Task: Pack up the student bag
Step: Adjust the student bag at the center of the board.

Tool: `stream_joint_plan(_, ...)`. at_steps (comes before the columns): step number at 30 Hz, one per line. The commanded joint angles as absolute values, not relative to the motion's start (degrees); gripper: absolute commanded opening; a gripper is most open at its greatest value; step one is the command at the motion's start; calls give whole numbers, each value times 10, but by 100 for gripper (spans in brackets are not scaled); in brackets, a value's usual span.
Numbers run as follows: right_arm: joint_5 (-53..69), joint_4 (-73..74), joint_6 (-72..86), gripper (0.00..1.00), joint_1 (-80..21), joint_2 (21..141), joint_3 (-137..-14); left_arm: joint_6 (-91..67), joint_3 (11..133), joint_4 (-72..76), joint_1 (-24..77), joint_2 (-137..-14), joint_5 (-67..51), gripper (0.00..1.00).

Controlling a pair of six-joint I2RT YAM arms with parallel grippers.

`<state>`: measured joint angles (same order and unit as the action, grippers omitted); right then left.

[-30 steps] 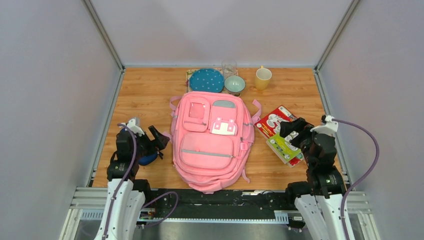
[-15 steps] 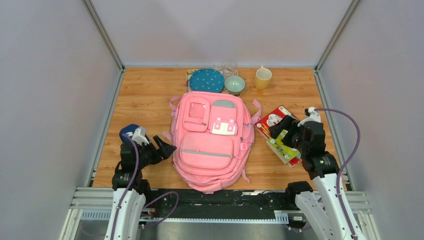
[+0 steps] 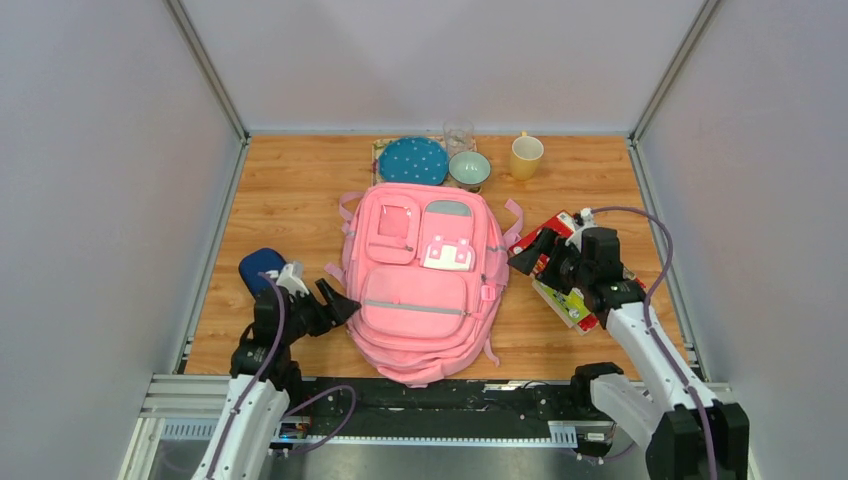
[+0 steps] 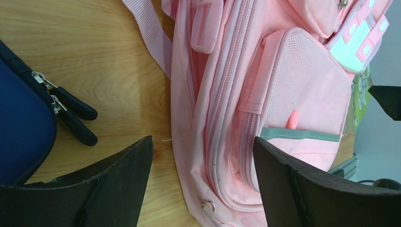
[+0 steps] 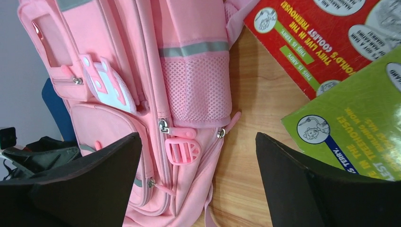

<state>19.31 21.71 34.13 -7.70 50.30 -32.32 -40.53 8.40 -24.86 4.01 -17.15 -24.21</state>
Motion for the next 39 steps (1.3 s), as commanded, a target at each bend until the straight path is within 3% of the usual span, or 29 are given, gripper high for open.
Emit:
stream_joint_plan(1, 270, 97, 374, 94, -83, 549, -302, -418, 91, -216, 92, -202, -181, 85)
stream_joint_plan(9, 269, 21, 376, 94, -94, 684, -296, -413, 81, -193, 186, -264, -122, 84)
stream_joint_plan(15, 314, -70, 365, 94, -94, 794, -320, -396, 83, -210, 188, -266, -108, 84)
stream_joint_plan(20, 387, -123, 361, 91, -94, 857, -330, -384, 86, -206, 187, -274, -113, 70)
stream_joint_plan(25, 431, -163, 371, 70, -94, 869, -327, -367, 91, -191, 187, -305, -130, 59)
stream_joint_plan(26, 435, -162, 370, 60, -94, 866, -328, -365, 92, -188, 188, -308, -133, 59)
stream_joint_plan(28, 439, -149, 368, 27, -92, 857, -330, -359, 93, -178, 187, -318, -138, 59)
stream_joint_plan(29, 439, -145, 373, 0, -93, 845, -330, -358, 93, -173, 187, -321, -139, 59)
stream_joint_plan(33, 438, -148, 397, 0, -103, 775, -299, -349, 102, -156, 188, -336, -133, 61)
stream_joint_plan(39, 373, -27, 392, 0, -141, 598, -290, -334, 131, -127, 187, -387, -127, 65)
